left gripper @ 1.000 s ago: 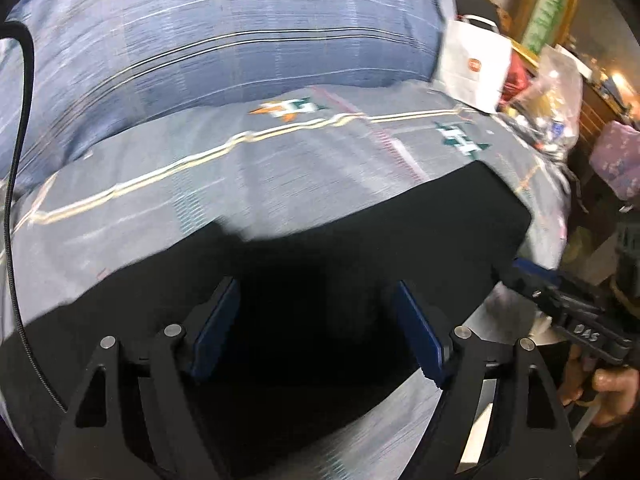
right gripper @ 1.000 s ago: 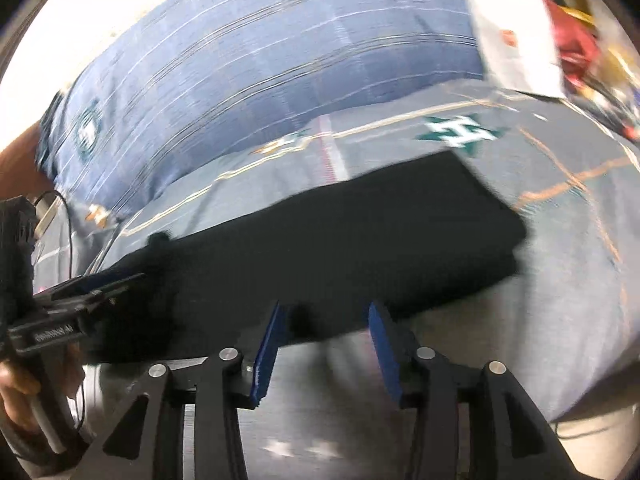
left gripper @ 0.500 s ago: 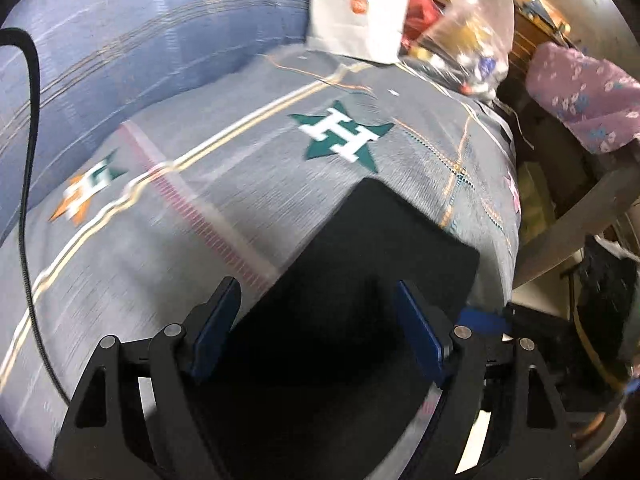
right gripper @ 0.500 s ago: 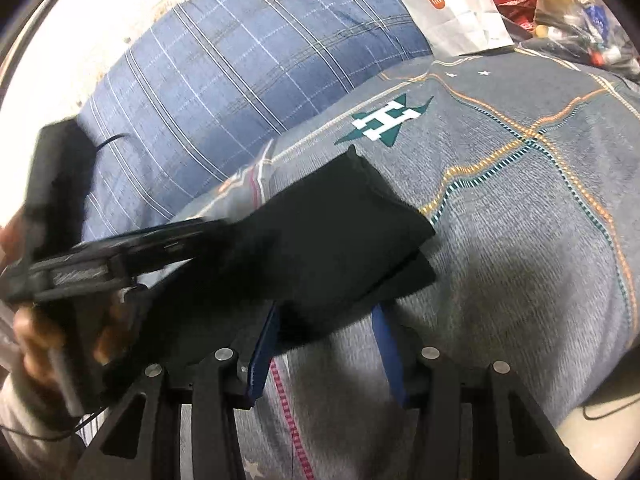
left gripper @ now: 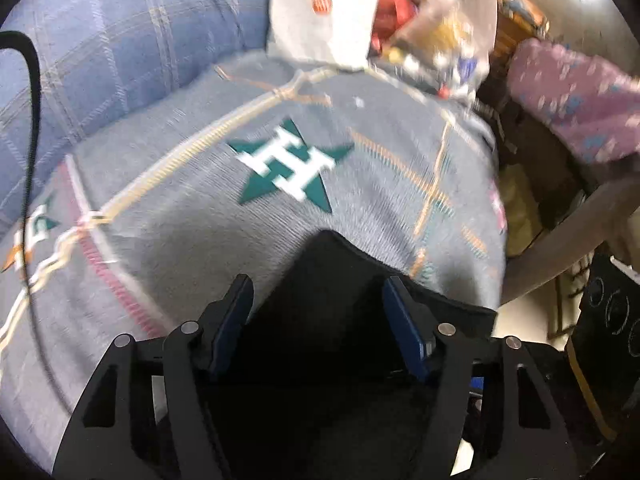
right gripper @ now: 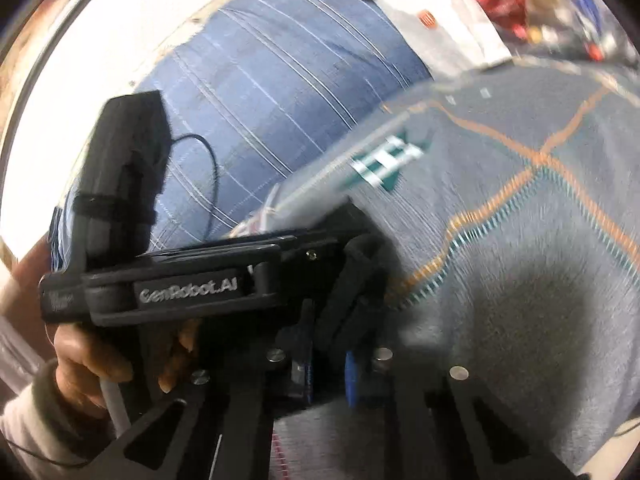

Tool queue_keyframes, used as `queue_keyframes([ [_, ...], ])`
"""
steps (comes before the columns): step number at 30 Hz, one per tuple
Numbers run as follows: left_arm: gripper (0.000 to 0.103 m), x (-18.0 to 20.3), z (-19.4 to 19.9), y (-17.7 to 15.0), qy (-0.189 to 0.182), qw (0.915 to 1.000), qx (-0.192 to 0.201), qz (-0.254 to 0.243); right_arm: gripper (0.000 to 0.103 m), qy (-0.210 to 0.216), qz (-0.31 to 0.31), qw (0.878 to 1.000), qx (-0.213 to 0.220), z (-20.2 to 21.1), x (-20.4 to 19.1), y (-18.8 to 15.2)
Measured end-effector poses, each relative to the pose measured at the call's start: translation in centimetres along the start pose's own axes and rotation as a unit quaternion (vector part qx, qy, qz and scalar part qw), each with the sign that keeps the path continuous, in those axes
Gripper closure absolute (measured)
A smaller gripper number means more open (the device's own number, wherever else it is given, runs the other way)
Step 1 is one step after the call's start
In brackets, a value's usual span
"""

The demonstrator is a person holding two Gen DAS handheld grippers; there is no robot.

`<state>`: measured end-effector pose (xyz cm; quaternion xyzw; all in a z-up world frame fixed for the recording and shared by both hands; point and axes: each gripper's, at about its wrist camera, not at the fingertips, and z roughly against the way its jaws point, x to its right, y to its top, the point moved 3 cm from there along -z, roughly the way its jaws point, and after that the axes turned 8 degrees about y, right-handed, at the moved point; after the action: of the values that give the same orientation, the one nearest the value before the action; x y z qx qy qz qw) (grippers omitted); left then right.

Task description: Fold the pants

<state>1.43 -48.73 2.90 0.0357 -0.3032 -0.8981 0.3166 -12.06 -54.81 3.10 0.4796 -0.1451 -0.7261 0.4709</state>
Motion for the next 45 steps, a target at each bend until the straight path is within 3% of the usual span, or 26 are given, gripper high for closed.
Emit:
queue_keyframes([
  [5,0.036,-5.1,9.5,-1.3,0.012,0.9948,0.073,0.069,0.093,0.03,0.109,0.993,0.013,2.1,-7.7,1.9],
  [9,0.036,-11.5,17.9,-6.5,0.074,0.9801,0.123,0.138,0.093,0.088,0.202,0.975,-0.015,1.1,-15.6,0.5],
  [13,0.036,-16.9,22.1,-13.2,0.119,0.9612,0.118,0.219,0.092,0.152,0.245,0.953,-0.096,-3.7,-20.4,-4.7],
  [16,0.035,-19.3,23.4,-18.0,0.14,0.9479,0.104,0.267,0.08,0.143,0.238,0.936,-0.215,-10.1,-21.0,-10.4],
  [17,0.035,-19.7,23.5,-19.1,0.142,0.9452,0.099,0.277,0.073,0.138,0.241,0.934,-0.227,-10.6,-21.1,-11.1],
  [18,0.035,-19.9,23.6,-20.3,0.143,0.9436,0.095,0.283,0.07,0.14,0.255,0.934,-0.208,-10.1,-21.6,-11.1],
  [20,0.035,-19.7,23.3,-21.6,0.148,0.9429,0.088,0.285,0.064,0.17,0.266,0.927,-0.201,-8.3,-22.4,-10.0],
  [22,0.035,-19.0,22.5,-22.2,0.147,0.9451,0.08,0.281,0.059,0.176,0.259,0.933,-0.178,-6.6,-22.1,-8.3],
  [26,0.035,-17.2,20.6,-21.8,0.132,0.9512,0.076,0.269,0.055,0.145,0.209,0.96,-0.116,-4.2,-19.0,-4.7],
  [28,0.035,-16.1,19.8,-21.0,0.129,0.9525,0.08,0.264,0.058,0.105,0.192,0.968,-0.121,-4.8,-17.7,-4.0],
  [29,0.035,-15.6,19.5,-20.7,0.128,0.9534,0.081,0.261,0.065,0.078,0.193,0.97,-0.127,-5.5,-17.1,-3.7],
  [32,0.035,-14.6,18.3,-19.7,0.136,0.9549,0.08,0.252,0.073,0.057,0.199,0.97,-0.132,-7.5,-16.6,-3.5],
  [37,0.035,-15.0,15.1,-20.6,0.215,0.9429,0.03,0.253,0.077,0.021,0.22,0.962,-0.162,-11.5,-15.7,-4.5],
  [40,0.035,-15.3,15.1,-21.3,0.211,0.9418,0.036,0.259,0.077,0.014,0.233,0.96,-0.156,-12.6,-15.6,-4.8],
  [45,0.035,-15.6,16.2,-21.7,0.205,0.9398,0.038,0.271,0.078,0.02,0.219,0.964,-0.151,-10.0,-16.0,-4.0],
])
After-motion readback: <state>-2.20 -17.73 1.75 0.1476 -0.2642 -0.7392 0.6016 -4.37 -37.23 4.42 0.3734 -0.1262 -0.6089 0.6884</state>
